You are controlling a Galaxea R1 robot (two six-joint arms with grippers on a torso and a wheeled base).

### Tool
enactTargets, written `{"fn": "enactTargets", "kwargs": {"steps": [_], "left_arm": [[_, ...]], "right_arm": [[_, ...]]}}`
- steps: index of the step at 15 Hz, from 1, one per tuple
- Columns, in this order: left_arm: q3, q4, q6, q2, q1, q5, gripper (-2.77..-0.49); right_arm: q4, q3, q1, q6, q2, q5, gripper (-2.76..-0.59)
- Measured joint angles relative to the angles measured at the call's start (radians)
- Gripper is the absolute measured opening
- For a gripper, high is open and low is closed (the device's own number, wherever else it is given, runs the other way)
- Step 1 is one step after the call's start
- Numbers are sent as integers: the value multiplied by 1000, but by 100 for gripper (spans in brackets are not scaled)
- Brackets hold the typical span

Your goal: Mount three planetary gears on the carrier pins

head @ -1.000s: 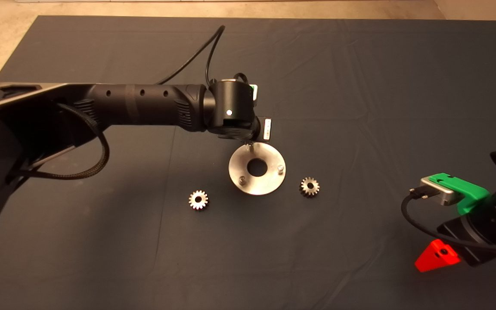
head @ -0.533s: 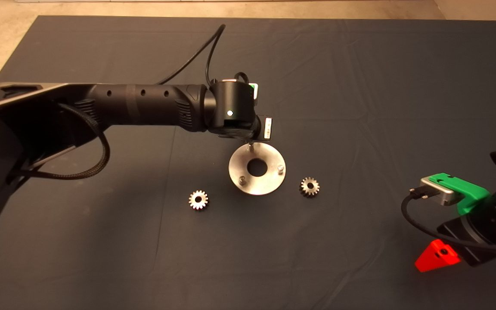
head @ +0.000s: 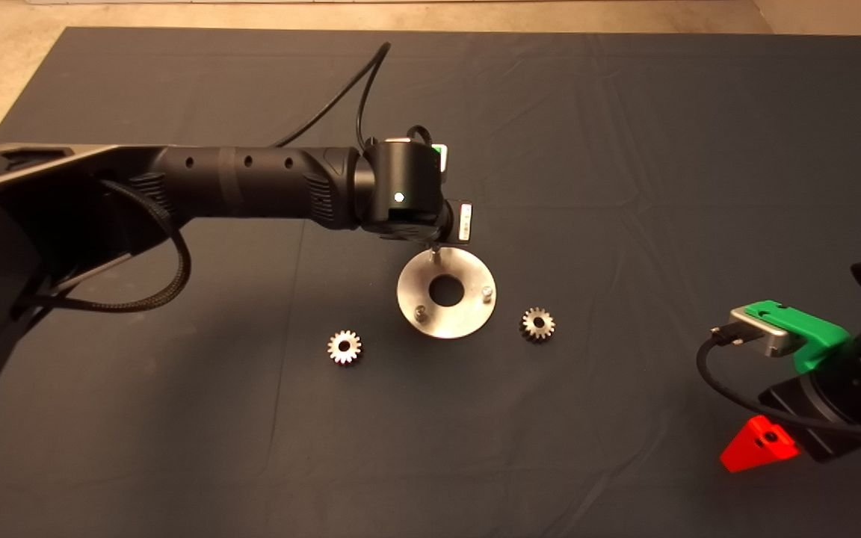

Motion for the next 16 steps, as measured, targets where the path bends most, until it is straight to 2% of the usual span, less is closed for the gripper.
{"fn": "enactTargets", "kwargs": {"steps": [8, 11, 13, 16], "left_arm": [[2, 9, -2, 0, 5, 0, -238], [3, 31, -2, 0, 11, 1, -238], [4, 35, -2, 0, 12, 2, -238], [13, 51, -4, 0, 16, 20, -238]], "right_arm": [[0, 0, 0, 0, 0, 0, -63], [0, 0, 0, 0, 0, 0, -63], [0, 0, 0, 0, 0, 0, -63], [0, 0, 0, 0, 0, 0, -63]]}}
